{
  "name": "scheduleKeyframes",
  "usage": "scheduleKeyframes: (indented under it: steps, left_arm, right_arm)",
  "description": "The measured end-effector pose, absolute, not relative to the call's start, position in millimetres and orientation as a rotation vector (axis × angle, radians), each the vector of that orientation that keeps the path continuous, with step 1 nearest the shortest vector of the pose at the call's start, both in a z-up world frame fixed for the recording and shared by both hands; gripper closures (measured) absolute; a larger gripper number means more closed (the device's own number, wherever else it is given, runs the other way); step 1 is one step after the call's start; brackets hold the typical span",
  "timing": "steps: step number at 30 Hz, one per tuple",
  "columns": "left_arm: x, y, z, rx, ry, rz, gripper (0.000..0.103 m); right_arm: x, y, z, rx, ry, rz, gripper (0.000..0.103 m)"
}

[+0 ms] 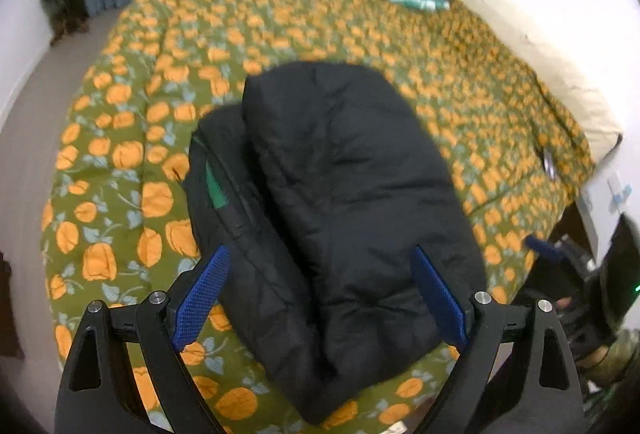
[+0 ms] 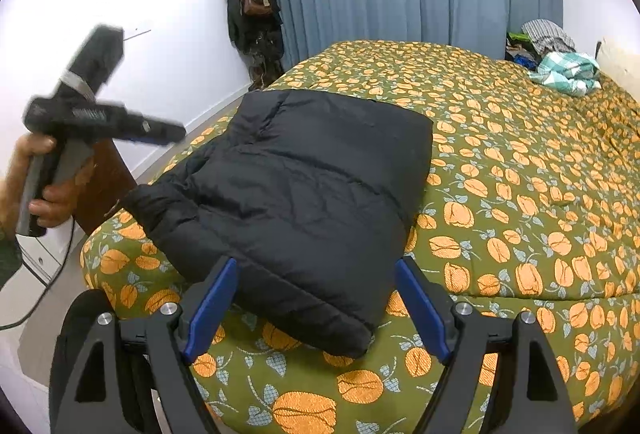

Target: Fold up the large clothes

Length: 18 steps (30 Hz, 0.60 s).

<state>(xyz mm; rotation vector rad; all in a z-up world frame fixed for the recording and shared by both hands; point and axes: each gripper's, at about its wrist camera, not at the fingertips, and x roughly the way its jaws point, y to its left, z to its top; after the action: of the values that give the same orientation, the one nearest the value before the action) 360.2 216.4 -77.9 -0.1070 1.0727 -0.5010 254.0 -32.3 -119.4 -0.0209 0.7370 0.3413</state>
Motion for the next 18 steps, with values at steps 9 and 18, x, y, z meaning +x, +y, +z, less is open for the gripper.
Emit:
scheduleKeyframes:
  steps: [9,18]
  left_arm:
    - [387,244,-163,-0.351,1.255,-0.564,0.005]
    - [397,240,-191,-0.421,1.243,-0.673,0.000]
  right_arm:
    - [280,-67,-129,0.131,0.782,0.365,0.021]
    - [369,-115,-203,0.536,0.947,0.624,0.021]
